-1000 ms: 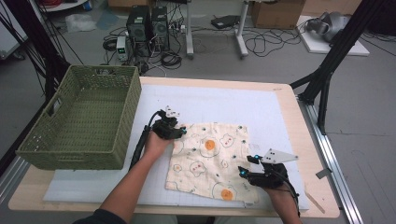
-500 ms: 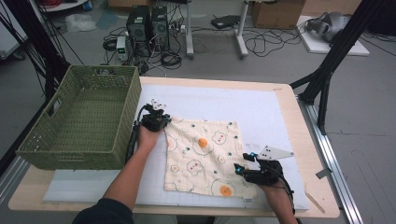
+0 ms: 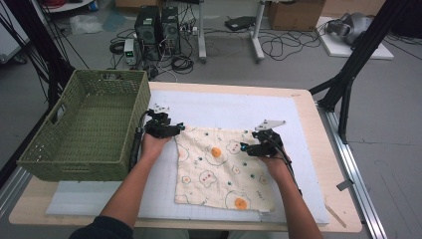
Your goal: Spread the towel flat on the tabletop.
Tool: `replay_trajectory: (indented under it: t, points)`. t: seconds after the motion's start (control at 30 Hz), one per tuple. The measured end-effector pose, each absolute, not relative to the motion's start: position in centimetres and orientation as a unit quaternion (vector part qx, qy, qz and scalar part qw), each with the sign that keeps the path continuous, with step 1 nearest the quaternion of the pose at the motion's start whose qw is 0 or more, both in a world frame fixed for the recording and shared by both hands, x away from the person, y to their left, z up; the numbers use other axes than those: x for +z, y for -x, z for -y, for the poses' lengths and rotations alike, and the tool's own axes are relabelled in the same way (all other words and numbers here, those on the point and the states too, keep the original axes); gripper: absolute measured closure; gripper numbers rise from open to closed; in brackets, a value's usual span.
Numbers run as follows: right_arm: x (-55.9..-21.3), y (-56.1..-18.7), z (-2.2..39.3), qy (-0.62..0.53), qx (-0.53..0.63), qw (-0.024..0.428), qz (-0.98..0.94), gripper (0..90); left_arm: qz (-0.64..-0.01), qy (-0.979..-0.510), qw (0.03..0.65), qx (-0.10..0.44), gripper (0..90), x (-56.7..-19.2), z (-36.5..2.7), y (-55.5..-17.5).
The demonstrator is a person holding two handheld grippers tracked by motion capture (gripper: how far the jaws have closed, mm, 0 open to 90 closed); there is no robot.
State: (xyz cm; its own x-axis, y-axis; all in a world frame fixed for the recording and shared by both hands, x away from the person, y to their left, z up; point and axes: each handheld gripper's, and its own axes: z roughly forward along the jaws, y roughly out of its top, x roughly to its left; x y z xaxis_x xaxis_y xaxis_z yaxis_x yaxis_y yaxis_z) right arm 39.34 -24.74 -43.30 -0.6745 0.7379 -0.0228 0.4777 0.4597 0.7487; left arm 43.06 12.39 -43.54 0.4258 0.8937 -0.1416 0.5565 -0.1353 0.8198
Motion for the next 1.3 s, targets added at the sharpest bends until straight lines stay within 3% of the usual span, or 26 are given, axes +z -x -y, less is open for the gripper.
replay_trajectory:
  t: [0.17, 0.23, 0.3, 0.37, 0.47, 0.6, 0.67, 0.83, 0.9, 1.3]
  points:
    - [-44.8, -41.9, 25.0, -0.404, 0.358, 0.18, -0.822, 30.8, -0.505, -0.718, 0.441, 0.188, 32.6, -43.3, -12.5, -43.0]
    - [-45.0, -42.1, 25.5, -0.414, 0.369, 0.169, -0.814, 36.4, -0.5, -0.718, 0.45, 0.177, 31.6, -43.3, -12.6, -43.0]
    - [-44.9, -42.0, 25.5, -0.403, 0.369, 0.171, -0.82, 52.0, -0.501, -0.716, 0.456, 0.167, 31.8, -43.4, -12.8, -43.0]
    - [-44.6, -42.0, 25.2, -0.392, 0.365, 0.17, -0.827, 76.8, -0.499, -0.721, 0.451, 0.168, 32.6, -43.5, -12.7, -42.9]
    - [-44.5, -42.0, 24.8, -0.378, 0.352, 0.194, -0.834, 84.4, -0.492, -0.728, 0.447, 0.17, 33.6, -43.5, -12.4, -42.6]
    - [-44.5, -42.2, 25.2, -0.42, 0.32, 0.25, -0.811, 85.2, -0.488, -0.733, 0.441, 0.171, 35.1, -43.5, -12.4, -42.3]
    - [-44.6, -42.3, 25.7, -0.438, 0.32, 0.254, -0.801, 83.0, -0.489, -0.733, 0.441, 0.168, 35.2, -43.6, -12.3, -42.2]
    - [-43.6, -41.6, 26.1, -0.44, 0.348, 0.26, -0.786, 61.9, -0.48, -0.746, 0.433, 0.159, 36.5, -44.0, -11.8, -42.0]
    - [-42.8, -41.1, 26.8, -0.439, 0.374, 0.248, -0.778, 61.4, -0.475, -0.752, 0.427, 0.161, 40.0, -44.1, -11.5, -41.8]
    - [-40.5, -37.1, 28.2, -0.396, 0.405, 0.252, -0.784, 57.1, -0.454, -0.786, 0.387, 0.163, 39.0, -44.6, -9.6, -41.3]
